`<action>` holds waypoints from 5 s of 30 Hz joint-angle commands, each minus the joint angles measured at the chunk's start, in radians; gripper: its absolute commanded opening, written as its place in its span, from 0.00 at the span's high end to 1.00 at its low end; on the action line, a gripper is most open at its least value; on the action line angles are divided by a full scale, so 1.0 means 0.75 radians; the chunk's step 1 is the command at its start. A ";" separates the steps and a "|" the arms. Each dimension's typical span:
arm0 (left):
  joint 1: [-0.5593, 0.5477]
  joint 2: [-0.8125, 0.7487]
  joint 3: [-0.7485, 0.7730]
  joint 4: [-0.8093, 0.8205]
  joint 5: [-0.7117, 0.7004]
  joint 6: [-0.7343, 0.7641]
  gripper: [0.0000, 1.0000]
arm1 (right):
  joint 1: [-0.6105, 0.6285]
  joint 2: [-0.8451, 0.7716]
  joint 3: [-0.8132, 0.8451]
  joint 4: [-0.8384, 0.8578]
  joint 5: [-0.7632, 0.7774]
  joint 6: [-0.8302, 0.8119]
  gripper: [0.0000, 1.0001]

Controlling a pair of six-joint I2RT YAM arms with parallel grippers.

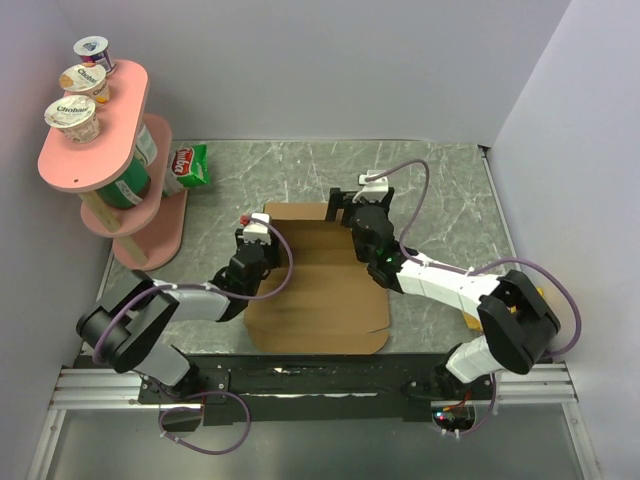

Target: Fold the paper box

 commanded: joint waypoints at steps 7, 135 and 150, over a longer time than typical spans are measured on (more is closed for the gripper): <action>0.000 -0.287 -0.153 0.029 0.176 -0.063 0.08 | 0.009 0.054 0.039 -0.003 0.042 -0.013 0.00; 0.661 0.909 1.667 -1.294 1.264 -0.014 0.01 | -0.703 0.153 1.228 -1.474 -1.214 0.173 0.00; 0.616 0.372 0.801 -0.894 1.254 -0.582 0.07 | -0.519 -0.686 0.082 -1.181 -1.126 0.449 0.01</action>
